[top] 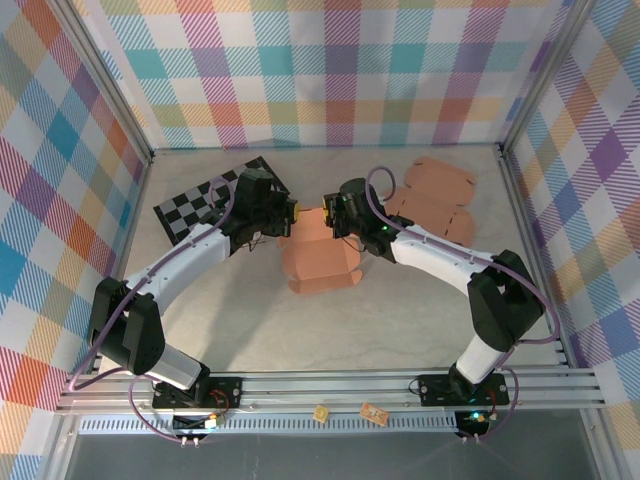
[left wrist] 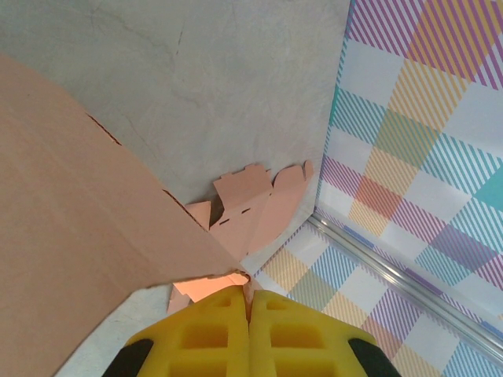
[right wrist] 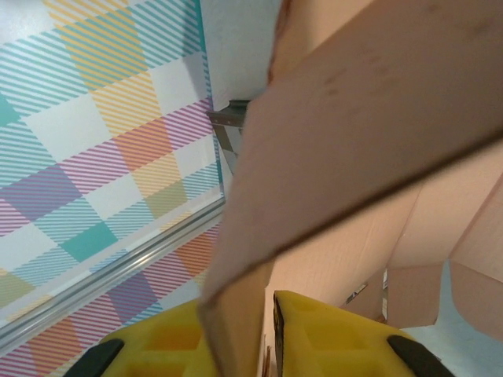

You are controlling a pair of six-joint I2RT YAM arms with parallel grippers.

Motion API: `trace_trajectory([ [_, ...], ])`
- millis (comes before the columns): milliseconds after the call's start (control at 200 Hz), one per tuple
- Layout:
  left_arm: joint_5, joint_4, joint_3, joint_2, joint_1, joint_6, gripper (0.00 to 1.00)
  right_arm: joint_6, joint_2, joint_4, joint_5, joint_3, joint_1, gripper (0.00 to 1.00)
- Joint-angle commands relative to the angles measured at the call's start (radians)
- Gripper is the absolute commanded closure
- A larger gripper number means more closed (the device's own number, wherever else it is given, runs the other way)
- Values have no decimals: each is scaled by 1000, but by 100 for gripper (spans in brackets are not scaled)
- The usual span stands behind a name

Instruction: Fold the paper box

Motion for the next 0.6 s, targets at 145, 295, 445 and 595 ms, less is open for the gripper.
trace_trajectory([
  [145, 9, 1, -8, -7, -12, -10, 100, -7, 13, 3, -2, 41, 5, 80],
  [295, 9, 0, -6, -4, -13, -10, 100, -6, 18, -7, -20, 44, 5, 86],
  [445, 10, -3, -8, -1, -16, -8, 100, -12, 13, -36, -15, 57, 6, 80],
  [595, 4, -4, -6, 1, -18, -10, 100, -27, 13, -70, -23, 81, 5, 76],
])
